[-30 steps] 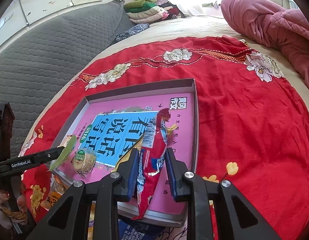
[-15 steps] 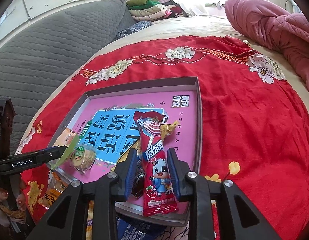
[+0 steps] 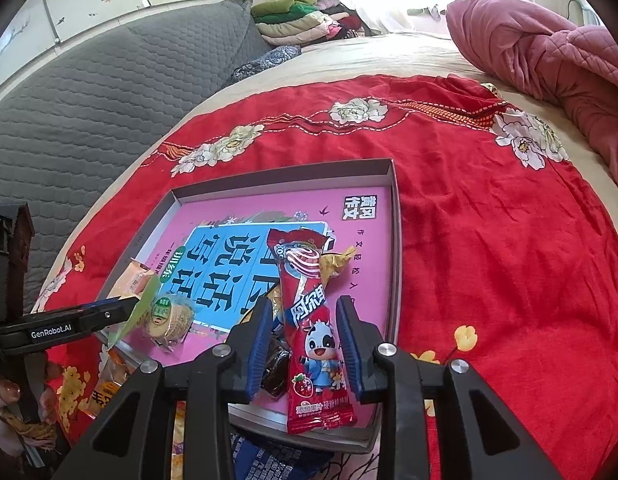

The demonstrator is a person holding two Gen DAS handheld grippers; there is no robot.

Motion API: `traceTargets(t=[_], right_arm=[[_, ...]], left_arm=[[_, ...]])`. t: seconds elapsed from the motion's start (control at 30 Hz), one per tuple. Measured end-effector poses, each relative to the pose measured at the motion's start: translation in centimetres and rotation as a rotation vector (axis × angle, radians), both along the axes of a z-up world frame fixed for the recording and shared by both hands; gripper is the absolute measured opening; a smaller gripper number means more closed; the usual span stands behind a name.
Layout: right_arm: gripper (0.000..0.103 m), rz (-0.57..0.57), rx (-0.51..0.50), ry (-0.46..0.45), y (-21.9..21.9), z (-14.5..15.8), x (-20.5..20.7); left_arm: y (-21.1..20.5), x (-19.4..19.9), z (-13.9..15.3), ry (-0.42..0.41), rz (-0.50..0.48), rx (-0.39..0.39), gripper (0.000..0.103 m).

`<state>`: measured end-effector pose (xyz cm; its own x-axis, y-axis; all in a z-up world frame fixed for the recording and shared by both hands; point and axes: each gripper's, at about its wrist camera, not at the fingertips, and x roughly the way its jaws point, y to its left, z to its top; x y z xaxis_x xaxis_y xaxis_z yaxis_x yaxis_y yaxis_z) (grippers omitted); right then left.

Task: Organize snacks
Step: 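Open the left tool to drop the pastry in the tray while the right tool releases the bag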

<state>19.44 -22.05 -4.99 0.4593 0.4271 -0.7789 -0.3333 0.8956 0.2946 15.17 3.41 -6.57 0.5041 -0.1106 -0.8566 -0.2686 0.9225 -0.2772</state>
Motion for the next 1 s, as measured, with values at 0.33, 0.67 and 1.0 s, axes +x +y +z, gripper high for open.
traceTargets(t=[0.33, 0.67, 1.0], right_arm=[[0.033, -0.011, 0.019, -0.008, -0.3, 0.4, 0.0], [0.047, -0.002, 0.039, -0.043, -0.3, 1.4, -0.2], [0.056, -0.006, 0.049, -0.063, -0.5, 1.9, -0.3]], left_arm=[[-0.3, 0.1, 0.6, -0.013, -0.011, -0.001, 0.055], [-0.6, -0.4, 2.2, -0.041, -0.027, 0.009, 0.057], [-0.9, -1.2, 4.2, -0.075, -0.038, 0.018, 0.058]])
